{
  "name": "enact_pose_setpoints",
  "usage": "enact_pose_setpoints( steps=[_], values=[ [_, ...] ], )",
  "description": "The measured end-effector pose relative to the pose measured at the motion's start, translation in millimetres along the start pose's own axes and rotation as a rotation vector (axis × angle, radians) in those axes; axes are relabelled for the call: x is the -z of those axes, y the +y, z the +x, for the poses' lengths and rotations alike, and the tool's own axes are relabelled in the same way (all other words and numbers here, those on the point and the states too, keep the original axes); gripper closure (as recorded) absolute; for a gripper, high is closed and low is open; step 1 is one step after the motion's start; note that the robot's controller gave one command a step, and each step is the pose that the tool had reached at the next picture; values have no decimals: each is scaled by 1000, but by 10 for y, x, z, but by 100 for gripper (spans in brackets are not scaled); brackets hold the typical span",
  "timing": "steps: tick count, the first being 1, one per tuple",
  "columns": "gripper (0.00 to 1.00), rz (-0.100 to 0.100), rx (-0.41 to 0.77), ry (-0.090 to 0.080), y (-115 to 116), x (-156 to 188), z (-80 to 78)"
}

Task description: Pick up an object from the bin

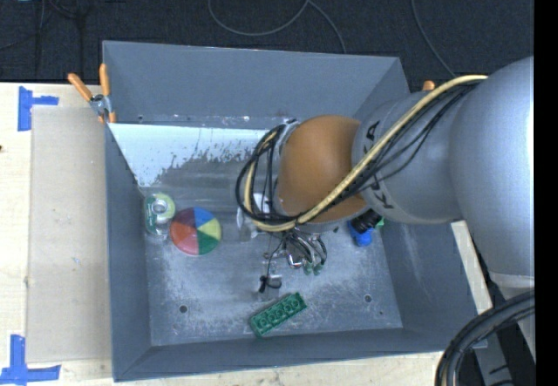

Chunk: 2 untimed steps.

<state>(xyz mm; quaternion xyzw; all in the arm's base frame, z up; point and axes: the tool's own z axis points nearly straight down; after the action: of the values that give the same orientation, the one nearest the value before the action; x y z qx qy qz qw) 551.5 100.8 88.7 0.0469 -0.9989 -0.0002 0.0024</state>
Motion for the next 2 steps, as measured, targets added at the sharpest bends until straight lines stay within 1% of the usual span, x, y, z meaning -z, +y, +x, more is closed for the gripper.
enact_pose_setpoints(
  steps=[1, 2],
  values=[
    [0, 3, 0, 3, -71, 196, 75],
    [0, -1, 294, 0, -237, 242, 341]
  ],
)
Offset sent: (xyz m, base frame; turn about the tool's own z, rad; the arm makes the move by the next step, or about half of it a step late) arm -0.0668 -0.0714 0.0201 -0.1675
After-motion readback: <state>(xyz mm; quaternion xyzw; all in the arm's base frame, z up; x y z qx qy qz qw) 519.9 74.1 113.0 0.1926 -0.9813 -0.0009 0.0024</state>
